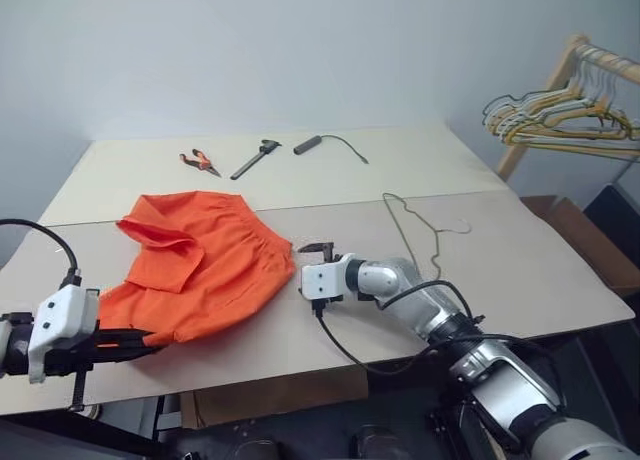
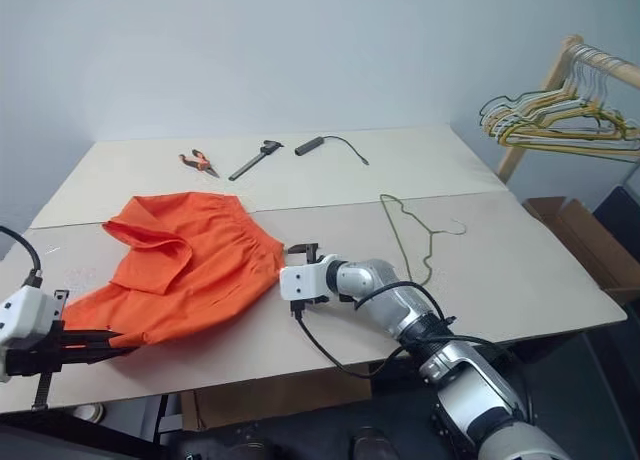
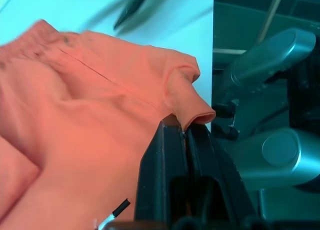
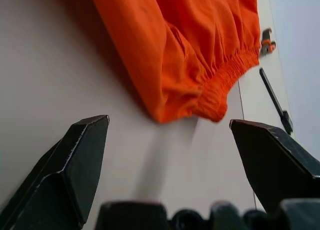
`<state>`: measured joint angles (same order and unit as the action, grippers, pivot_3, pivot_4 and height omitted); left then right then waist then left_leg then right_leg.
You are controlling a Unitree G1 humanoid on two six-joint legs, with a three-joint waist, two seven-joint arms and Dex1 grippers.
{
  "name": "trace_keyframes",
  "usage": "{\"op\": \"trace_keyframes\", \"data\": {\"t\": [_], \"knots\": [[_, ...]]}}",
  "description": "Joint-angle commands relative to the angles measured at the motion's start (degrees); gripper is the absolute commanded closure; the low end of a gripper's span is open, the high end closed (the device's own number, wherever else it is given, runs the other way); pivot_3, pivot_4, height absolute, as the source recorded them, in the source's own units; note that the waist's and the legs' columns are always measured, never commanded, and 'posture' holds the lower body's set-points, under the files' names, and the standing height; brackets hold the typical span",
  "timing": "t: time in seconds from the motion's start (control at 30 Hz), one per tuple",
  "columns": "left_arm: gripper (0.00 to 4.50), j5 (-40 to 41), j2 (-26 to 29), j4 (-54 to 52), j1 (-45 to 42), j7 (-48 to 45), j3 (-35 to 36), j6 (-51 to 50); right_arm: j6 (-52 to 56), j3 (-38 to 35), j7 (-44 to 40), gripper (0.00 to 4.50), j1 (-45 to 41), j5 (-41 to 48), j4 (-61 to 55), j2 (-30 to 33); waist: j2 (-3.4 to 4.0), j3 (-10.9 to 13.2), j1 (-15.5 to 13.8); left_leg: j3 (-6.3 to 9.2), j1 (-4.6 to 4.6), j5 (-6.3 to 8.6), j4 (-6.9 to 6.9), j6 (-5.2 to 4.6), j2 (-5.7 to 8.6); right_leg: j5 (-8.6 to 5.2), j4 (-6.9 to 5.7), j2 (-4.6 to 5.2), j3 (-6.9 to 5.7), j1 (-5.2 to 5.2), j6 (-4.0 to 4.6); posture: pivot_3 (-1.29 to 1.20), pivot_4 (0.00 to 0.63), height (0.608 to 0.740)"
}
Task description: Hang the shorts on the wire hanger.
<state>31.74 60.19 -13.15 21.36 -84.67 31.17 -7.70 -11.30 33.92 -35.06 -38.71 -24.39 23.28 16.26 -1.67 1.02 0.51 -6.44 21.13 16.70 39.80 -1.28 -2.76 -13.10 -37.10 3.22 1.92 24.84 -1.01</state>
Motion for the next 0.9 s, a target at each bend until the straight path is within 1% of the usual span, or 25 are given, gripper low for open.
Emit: {"op": "trace_keyframes", "data": {"t": [0.03,0.17,0.37,0.47,0.5,0.73,0.83,0.9], "knots": [[4.47,2.10,-0.57,-4.46,0.86,0.97,3.94,-2.48,-4.60,1.12,1.66,0.00,-2.23,-1.67,1.99,-1.94,0.02,0.01,-0.19,0.01,0.00,-0.02,0.00,0.03,0.00,0.00,-0.01,-0.01,-0.01,0.00,0.01,0.15,0.000,0.740],[4.47,2.83,-0.86,-6.64,1.65,1.16,6.33,-4.94,-6.38,1.90,2.81,0.00,-3.19,-2.93,5.05,-4.81,0.06,0.04,-0.56,0.02,-0.03,-0.06,-0.03,0.11,-0.04,-0.03,-0.04,-0.07,-0.02,0.01,0.07,0.15,0.000,0.740],[4.47,2.74,-0.92,-7.58,1.96,0.64,7.06,-6.53,-6.79,1.64,10.01,0.00,-7.49,-7.60,14.90,-7.15,0.09,0.06,-0.76,0.02,-0.05,-0.11,-0.07,0.22,-0.05,-0.03,-0.05,-0.08,-0.02,0.03,0.13,0.15,0.000,0.740],[4.50,2.71,-0.99,-7.90,1.58,0.77,6.72,-6.99,-7.78,1.54,11.03,0.60,-8.87,-7.70,18.53,-7.41,0.02,0.01,-0.94,0.02,-0.03,-0.13,-0.10,0.28,-0.05,-0.05,-0.04,-0.08,-0.03,0.05,0.16,0.14,0.000,0.740],[4.50,2.62,-1.01,-7.89,1.45,0.82,6.54,-7.03,-8.37,1.37,10.96,0.91,-9.07,-7.40,19.23,-7.49,0.02,0.01,-0.93,0.02,-0.03,-0.13,-0.10,0.29,-0.05,-0.05,-0.04,-0.08,-0.03,0.06,0.16,0.14,0.000,0.740],[4.50,1.84,-1.33,-7.29,0.54,1.29,5.06,-7.03,-12.28,1.63,13.73,3.48,-10.87,-8.64,23.72,-7.93,0.02,0.02,-0.77,0.03,-0.04,-0.18,-0.17,0.37,-0.06,-0.03,-0.06,-0.10,-0.03,0.09,0.20,0.14,0.000,0.740],[4.50,1.49,-1.61,-6.95,0.39,1.66,4.54,-7.03,-12.98,1.81,14.68,4.46,-11.63,-9.18,24.99,-8.37,0.03,0.02,-0.54,0.03,-0.03,-0.18,-0.18,0.38,-0.06,-0.03,-0.06,-0.10,-0.03,0.10,0.20,0.14,0.000,0.740],[4.50,-0.18,-1.72,-6.04,-0.13,2.58,3.45,-6.07,-10.82,2.08,16.13,4.46,-12.54,-10.64,26.23,-8.70,0.03,0.02,-0.40,0.03,-0.03,-0.19,-0.20,0.38,-0.06,-0.03,-0.06,-0.10,-0.03,0.11,0.21,0.13,0.000,0.740]]}}
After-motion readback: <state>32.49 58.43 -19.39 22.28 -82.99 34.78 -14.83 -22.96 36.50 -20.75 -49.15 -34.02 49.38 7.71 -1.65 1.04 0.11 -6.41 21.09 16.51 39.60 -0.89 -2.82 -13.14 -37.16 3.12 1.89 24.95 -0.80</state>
